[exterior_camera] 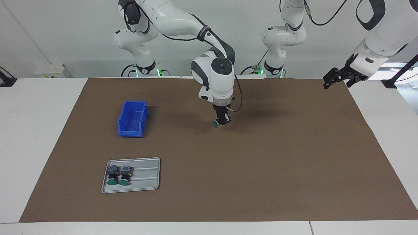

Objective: Place and press button with both arms
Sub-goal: 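Carry the green button to the table middle and release it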

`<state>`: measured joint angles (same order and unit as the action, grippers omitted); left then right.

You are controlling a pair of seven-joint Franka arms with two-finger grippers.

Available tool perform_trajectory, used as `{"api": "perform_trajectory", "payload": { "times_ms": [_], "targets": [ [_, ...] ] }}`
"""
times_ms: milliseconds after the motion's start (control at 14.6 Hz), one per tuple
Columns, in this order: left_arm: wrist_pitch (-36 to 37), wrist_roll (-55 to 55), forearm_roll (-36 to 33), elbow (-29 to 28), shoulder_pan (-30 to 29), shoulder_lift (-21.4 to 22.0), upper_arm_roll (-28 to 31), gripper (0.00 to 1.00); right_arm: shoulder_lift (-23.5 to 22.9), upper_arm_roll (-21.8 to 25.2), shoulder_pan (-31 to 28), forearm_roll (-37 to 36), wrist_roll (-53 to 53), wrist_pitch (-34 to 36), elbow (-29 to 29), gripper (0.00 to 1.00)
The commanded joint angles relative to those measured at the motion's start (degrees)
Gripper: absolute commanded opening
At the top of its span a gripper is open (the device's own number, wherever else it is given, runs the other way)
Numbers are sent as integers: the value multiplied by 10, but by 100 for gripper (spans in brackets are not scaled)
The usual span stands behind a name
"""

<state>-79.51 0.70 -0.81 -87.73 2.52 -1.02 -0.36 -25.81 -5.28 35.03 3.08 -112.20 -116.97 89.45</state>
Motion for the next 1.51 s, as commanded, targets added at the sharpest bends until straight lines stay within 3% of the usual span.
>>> {"api": "perform_trajectory", "payload": {
  "times_ms": [0,205,753,821,890,1095,1163,1300,1437],
  "targets": [
    [0,-6,-6,-18,-1,15,3,100,-6,-1,9,6,-92,-35,15,10],
    [-3,-17,-6,-18,-1,15,3,100,-42,0,34,-18,-144,-55,11,10],
    [-4,-17,-6,-22,1,16,4,100,-69,0,37,-23,-195,-75,20,12],
    [-4,-16,-6,-22,1,16,4,100,-70,0,37,-23,-200,-78,23,19],
    [-4,-14,-6,-24,-1,17,4,100,-71,0,36,-23,-199,-79,23,32],
    [-6,-12,-6,-32,-4,23,4,100,-69,0,36,-23,-194,-68,17,89],
    [-6,-10,-6,-36,-3,23,4,100,-65,0,36,-23,-193,-63,13,98],
    [-6,-8,-6,-38,-3,24,4,100,-55,1,28,-28,-178,-39,-3,98],
    [-6,-6,-6,-38,-2,24,4,100,-20,1,1,-33,-95,-1,-4,98]
  ]
}}
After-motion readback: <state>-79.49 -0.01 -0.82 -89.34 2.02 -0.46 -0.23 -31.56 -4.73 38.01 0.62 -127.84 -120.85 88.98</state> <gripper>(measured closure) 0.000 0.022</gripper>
